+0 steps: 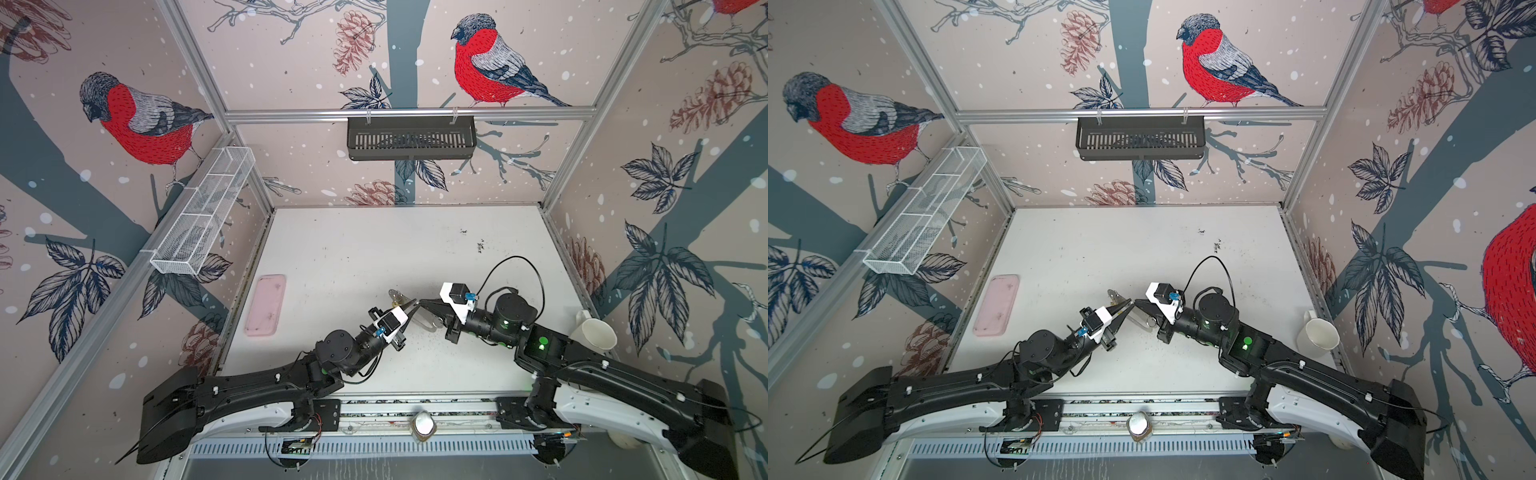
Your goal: Put the keys on the keyring
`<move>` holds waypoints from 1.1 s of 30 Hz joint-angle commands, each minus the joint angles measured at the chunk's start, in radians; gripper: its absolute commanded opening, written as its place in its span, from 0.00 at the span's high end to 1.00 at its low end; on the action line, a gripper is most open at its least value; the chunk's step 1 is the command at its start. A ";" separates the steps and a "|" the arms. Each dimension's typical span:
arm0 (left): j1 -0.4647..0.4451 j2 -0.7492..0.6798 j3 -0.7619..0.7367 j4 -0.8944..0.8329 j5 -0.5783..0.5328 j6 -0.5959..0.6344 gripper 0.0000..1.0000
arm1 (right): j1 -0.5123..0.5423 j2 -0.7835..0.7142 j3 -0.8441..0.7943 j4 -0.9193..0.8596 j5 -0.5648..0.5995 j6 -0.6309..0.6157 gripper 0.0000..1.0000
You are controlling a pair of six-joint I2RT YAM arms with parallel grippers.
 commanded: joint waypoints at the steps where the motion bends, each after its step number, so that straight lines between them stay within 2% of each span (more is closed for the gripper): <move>1: 0.005 0.002 0.004 -0.014 -0.023 -0.011 0.86 | 0.007 -0.007 0.006 0.054 -0.055 -0.001 1.00; 17: 0.008 0.018 0.018 -0.028 -0.031 -0.004 1.00 | 0.017 -0.014 0.003 0.048 -0.068 -0.012 1.00; 30: 0.007 0.032 0.024 -0.020 -0.077 0.003 1.00 | 0.024 -0.027 0.004 0.039 -0.079 -0.021 1.00; 33: 0.008 0.015 0.003 0.001 -0.044 0.011 1.00 | 0.024 -0.029 0.002 0.036 -0.071 -0.020 1.00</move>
